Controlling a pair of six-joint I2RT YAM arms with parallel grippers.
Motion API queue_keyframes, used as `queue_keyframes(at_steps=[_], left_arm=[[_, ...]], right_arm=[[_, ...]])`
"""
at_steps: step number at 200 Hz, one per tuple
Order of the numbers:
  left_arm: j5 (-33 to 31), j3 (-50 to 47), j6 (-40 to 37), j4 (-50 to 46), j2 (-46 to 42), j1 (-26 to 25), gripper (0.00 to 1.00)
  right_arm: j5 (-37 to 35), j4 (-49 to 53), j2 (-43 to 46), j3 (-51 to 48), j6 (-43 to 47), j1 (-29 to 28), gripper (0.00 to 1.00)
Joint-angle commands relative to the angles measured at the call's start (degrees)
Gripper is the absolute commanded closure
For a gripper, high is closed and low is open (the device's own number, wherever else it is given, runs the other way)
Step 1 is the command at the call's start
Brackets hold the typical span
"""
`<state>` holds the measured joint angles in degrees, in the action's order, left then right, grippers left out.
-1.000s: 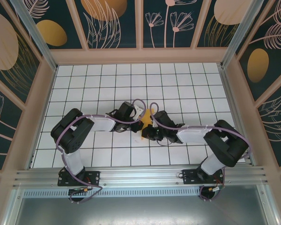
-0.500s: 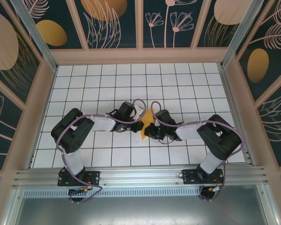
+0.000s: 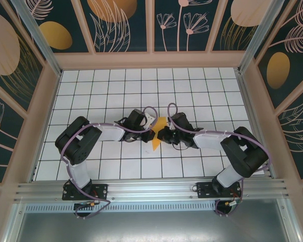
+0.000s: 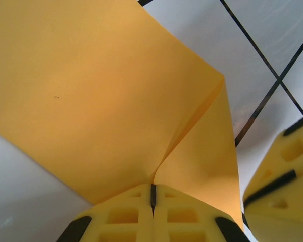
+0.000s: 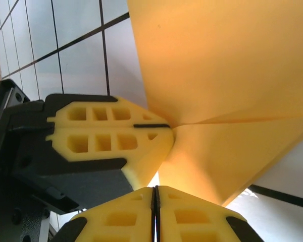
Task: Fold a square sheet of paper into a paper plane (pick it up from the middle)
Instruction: Third fold the triangle at the center of the table.
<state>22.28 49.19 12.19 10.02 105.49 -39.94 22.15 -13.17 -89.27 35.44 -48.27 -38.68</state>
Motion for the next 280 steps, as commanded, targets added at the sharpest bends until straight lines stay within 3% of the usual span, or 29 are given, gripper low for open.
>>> queue_keyframes(at_steps=[1,37,114,189,243,280], left_arm=[[0.97,-0.15,-1.11,-4.48,2.12,-0.14,0.97],[0.81,-0.05,-1.28,-4.74,2.08,-0.11,0.97],[0.4,0.26,-1.37,-5.19,2.48,-0.13,0.97],[0.66,0.38,-1.64,-5.32,3.06,-0.14,0.97],[0.13,0.24,-1.73,-5.55,3.05,-0.11,0.97],[0.33,0.47,-1.81,-5.58,3.3,-0.2,0.97]], right_arm=[[1.83,-2.11,-2.7,0.95,1.54,0.25,0.87],[-1.6,0.2,-7.07,0.39,1.87,1.06,0.87],[0.88,0.51,-2.59,2.78,2.98,2.47,0.87],[1.44,-1.5,-10.24,2.13,3.72,6.08,0.87],[1.61,-0.02,-4.62,3.76,4.91,7.0,0.87],[2.93,-2.06,-7.41,2.3,5.23,9.55,0.87]])
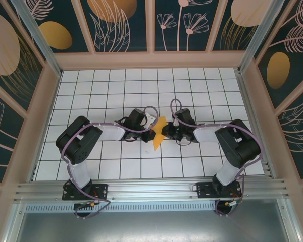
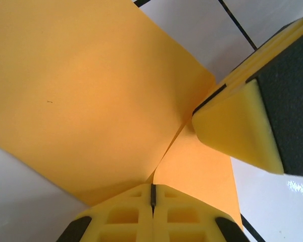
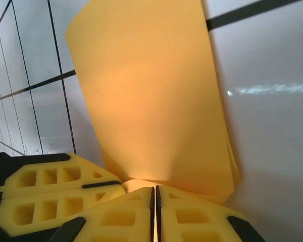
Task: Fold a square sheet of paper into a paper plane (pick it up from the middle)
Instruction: Third fold the triangle at the center of the table.
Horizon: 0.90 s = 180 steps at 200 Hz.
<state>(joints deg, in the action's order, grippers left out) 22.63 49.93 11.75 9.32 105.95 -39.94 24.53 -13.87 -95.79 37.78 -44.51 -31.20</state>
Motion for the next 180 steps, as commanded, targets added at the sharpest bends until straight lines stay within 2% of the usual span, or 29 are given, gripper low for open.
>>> queue_keyframes(at_steps=[1,32,91,125,152,180], left_arm=[[-0.03,-0.27,-1.38,-4.91,2.85,-0.12,0.97],[-0.04,-0.34,-1.39,-4.93,2.93,-0.11,0.97],[-0.09,-0.19,-1.51,-5.11,2.86,-0.11,0.97],[0.13,0.01,-1.46,-5.1,2.94,-0.13,0.97],[0.13,-0.19,-1.55,-5.2,2.86,-0.13,0.97],[-0.09,-0.18,-1.3,-5.11,2.68,-0.12,0.96]], right_arm=[[0.62,-1.39,-1.03,-0.06,1.46,2.14,0.87],[0.32,-1.87,-3.15,-1.51,1.15,2.94,0.87],[-0.85,2.48,0.86,1.42,3.0,3.55,0.87],[-0.18,-0.39,-4.04,-0.31,2.33,3.6,0.87],[-2.27,0.18,-5.23,-1.57,1.41,3.82,0.87],[-5.05,4.97,-3.24,0.9,2.27,3.86,0.87]])
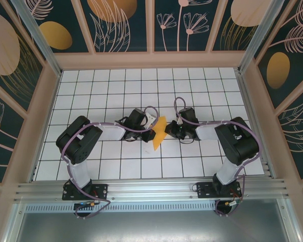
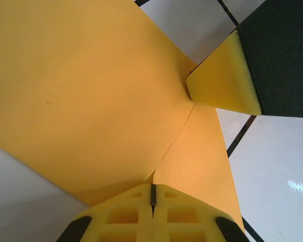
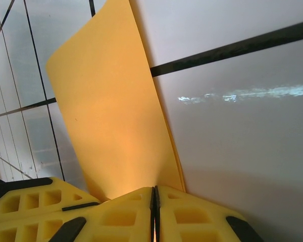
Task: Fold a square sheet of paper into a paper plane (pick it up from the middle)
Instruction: Third fold the triangle at the center of the table.
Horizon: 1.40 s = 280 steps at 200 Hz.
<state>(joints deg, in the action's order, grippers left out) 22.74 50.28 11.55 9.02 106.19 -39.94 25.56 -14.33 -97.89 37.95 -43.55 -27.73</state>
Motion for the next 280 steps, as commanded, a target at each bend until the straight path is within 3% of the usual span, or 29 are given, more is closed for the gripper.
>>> queue_keyframes(at_steps=[1,38,71,108,142,157,185,214,280], left_arm=[[-0.22,-0.54,-1.1,-4.8,2.44,-0.13,0.96],[-0.7,0.21,1.09,-4.82,-0.21,-0.06,0.86],[-0.67,1.98,3.3,-5.32,-3.7,-0.07,0.66],[-2.63,2.12,5.72,-5.93,-7.59,-0.19,0.52],[-5.76,0.77,8.68,-5.98,-13.23,-0.14,0.51],[-5.97,0.24,10.23,-5.73,-14.94,-0.13,0.53],[0.06,-0.87,11.68,-3.33,-15.7,-0.17,0.76],[7.44,-1.15,12.02,-1.51,-11.84,-0.21,0.89],[-0.64,-0.8,11.29,-1.1,-1.61,-0.18,0.96]], right_arm=[[-6.15,5.57,-1.07,0.85,1.38,0.39,0.87],[-6.2,9.75,3.59,3.56,3.76,0.38,0.87],[-5.42,11.93,9.69,3.99,5.28,-0.09,0.84],[-3.36,11.2,11.66,3.18,4.76,-2.5,0.84],[-2.71,7.8,8.77,3.45,2.85,-5.86,0.84],[-2.25,6.55,7.39,3.73,2.52,-6.47,0.84],[-1.81,4.92,5.21,4.02,2.2,-6.54,0.85],[-1.1,2.81,3.03,3.8,1.69,-6.36,0.86],[-1.79,3.31,1.7,3.19,1.53,-5.84,0.86]])
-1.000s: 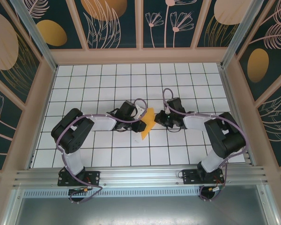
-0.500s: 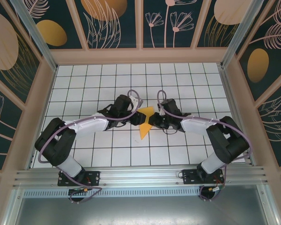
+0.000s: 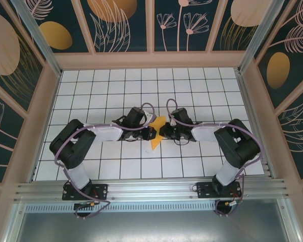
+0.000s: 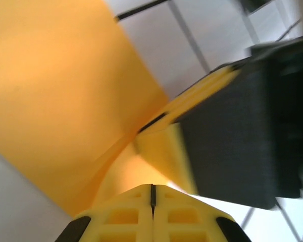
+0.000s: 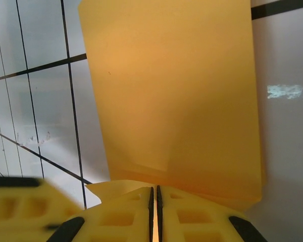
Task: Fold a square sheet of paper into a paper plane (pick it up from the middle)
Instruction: Third fold the triangle at the center of the table.
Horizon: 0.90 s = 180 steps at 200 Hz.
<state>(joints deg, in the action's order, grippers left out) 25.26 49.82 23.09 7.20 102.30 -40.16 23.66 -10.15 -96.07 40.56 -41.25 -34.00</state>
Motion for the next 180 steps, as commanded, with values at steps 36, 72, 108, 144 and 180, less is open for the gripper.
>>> queue_keyframes(at_steps=[36,72,108,144,180], left_arm=[[-3.88,-0.83,-1.19,0.76,4.95,0.11,0.98],[-3.99,-1.81,-2.08,0.36,4.79,0.06,0.98],[-3.2,-2.18,-2.84,0.12,4.44,0.02,0.98],[-3.05,-1.78,-4.91,-1.62,4.85,0.01,0.99],[-4.07,-2.09,-6.14,-3.01,5.53,0.07,1.0]], right_arm=[[1.45,-0.6,1.91,0.32,-0.92,-0.73,0.86],[1.83,-1.6,3.82,-1.24,-2.96,-3.54,0.86],[0.31,-2.57,1.92,-2.48,-4.98,-4.92,0.87],[0.16,-4.13,-1.22,-2.44,-4.73,-3.69,0.88],[-0.53,-4.22,-1.08,-2.85,-4.1,-1.11,0.88]])
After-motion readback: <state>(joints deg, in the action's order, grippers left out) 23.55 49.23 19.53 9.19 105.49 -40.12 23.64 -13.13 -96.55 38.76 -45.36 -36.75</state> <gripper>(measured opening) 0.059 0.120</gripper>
